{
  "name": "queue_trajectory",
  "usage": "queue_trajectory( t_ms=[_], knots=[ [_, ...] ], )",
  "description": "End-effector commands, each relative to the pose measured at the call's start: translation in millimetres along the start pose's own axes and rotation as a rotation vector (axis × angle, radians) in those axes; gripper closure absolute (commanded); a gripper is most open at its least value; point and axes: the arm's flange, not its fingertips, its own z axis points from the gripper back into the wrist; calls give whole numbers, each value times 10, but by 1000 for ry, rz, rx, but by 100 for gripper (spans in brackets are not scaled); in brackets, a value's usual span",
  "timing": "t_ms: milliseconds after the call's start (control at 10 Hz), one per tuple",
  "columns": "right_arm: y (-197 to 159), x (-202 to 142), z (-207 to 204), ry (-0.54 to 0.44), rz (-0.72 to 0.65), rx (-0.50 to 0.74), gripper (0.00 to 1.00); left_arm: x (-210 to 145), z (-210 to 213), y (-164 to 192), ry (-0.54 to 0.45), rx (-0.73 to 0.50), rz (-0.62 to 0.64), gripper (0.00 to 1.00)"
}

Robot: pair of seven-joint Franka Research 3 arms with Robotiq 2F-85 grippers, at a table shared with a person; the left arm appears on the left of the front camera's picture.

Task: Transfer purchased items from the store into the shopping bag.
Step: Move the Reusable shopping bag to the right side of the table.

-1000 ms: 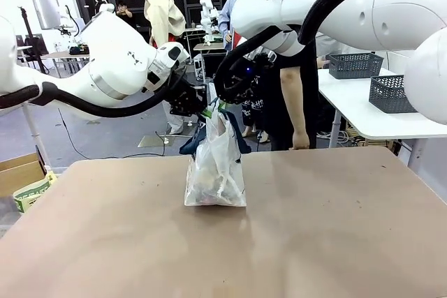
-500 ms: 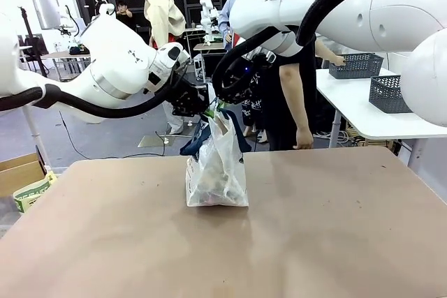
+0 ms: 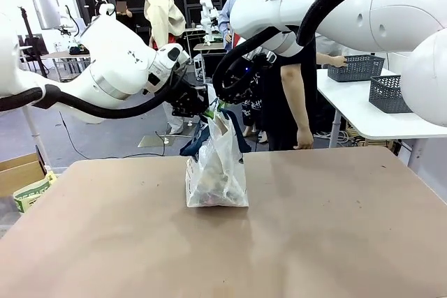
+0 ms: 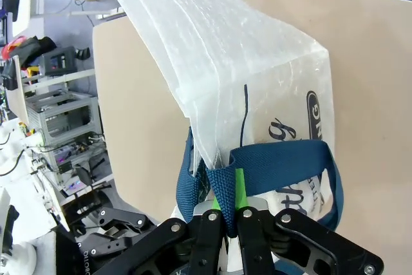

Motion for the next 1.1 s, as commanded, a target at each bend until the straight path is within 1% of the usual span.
queue_trajectory(
  t_ms=[0,100,400,500,600,900,1000],
  knots=[
    [-16,7,2,13,-35,37,100,36,-1,74,46,-73,-43,100],
    [-22,13,9,14,-35,54,100,58,-6,147,84,-111,-29,100],
    [-65,10,5,41,-36,94,100,115,25,241,115,-183,4,100],
    [-54,-7,-17,30,-11,73,100,141,-2,180,125,-144,29,100],
    [-44,21,1,18,-37,52,100,62,-18,218,104,-123,1,100],
    [-44,21,1,18,-37,52,100,62,-18,218,104,-123,1,100],
    [-44,21,1,18,-37,52,100,72,-24,245,116,-126,9,83]
  ],
)
